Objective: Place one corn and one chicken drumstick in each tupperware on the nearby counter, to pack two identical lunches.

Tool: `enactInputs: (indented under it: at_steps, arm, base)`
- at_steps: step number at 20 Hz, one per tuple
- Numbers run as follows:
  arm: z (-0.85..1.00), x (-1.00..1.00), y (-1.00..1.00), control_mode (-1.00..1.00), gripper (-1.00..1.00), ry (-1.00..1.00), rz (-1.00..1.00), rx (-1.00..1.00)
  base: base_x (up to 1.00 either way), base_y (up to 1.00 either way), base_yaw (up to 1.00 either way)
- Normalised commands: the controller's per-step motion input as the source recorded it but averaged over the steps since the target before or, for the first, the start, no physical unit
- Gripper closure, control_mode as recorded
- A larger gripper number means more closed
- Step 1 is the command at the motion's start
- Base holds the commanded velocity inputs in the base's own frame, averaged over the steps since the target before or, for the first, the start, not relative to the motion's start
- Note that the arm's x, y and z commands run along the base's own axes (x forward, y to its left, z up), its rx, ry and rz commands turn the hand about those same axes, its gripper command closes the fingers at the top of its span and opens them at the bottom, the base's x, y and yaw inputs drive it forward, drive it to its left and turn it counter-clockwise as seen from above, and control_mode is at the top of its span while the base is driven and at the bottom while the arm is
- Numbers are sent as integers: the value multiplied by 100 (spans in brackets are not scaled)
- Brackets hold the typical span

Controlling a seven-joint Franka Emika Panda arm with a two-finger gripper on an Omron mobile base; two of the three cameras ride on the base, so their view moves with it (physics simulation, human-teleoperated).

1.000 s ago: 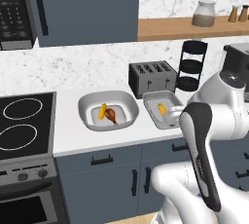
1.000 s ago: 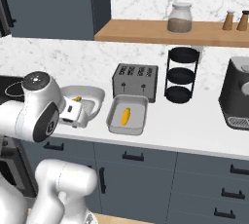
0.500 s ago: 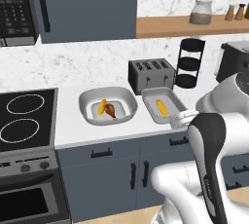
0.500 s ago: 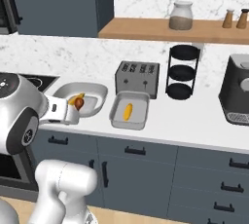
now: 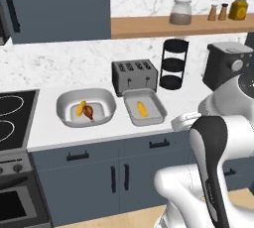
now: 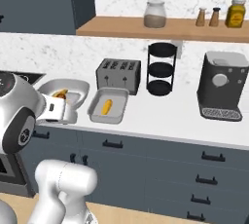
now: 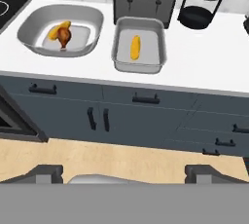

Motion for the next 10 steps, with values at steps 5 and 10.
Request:
enactInputs:
  at_steps: [5,10]
  arm:
    - [0,0,0,100,-100,0,0,0]
    - [0,0,0,100,-100,0,0,0]
  base:
    - [-5,-100,0]
    - [-21,-96,0]
